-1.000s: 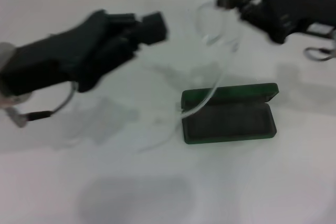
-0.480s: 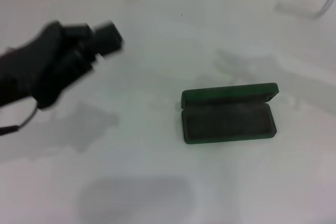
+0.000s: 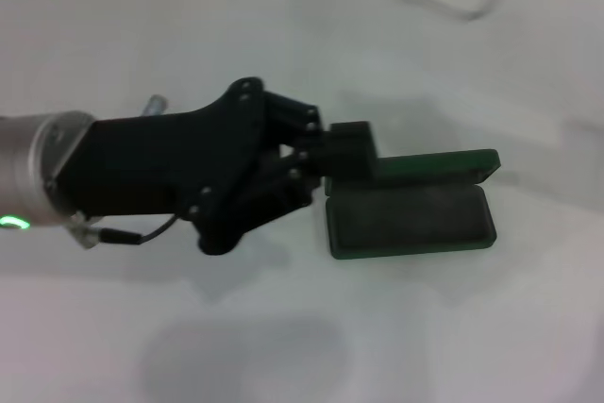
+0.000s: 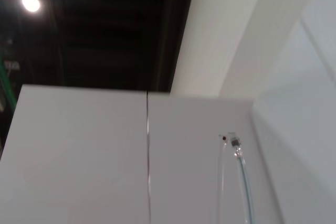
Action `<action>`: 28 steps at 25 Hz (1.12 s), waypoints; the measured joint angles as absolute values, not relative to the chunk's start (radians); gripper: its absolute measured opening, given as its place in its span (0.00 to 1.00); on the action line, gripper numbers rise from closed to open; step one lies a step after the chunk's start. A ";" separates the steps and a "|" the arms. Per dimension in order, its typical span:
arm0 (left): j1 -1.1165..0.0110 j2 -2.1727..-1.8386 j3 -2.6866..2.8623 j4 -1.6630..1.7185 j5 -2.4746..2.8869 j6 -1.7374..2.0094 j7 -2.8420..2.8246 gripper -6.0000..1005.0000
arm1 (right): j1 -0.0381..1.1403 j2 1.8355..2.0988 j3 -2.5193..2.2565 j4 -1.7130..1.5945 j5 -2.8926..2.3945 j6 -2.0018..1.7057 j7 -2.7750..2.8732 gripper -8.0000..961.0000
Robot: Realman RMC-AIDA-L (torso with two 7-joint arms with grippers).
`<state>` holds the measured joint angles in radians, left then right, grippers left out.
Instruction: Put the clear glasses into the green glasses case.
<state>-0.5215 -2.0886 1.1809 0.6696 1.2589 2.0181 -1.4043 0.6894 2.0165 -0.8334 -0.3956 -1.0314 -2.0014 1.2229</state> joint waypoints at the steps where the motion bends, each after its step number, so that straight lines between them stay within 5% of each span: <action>1: -0.529 -2.090 1.198 0.669 1.244 2.018 -1.404 0.06 | 0.702 2.018 -0.860 -0.378 -1.031 -1.985 1.201 0.08; 28: -0.522 -2.086 1.230 0.605 1.105 2.009 -1.349 0.06 | 0.766 2.028 -1.186 -0.285 -1.022 -1.865 1.118 0.08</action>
<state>-0.5220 -2.0863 1.2304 0.6047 1.1051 2.0094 -1.3487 0.7659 2.0279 -1.1862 -0.2849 -1.0220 -1.8647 1.1176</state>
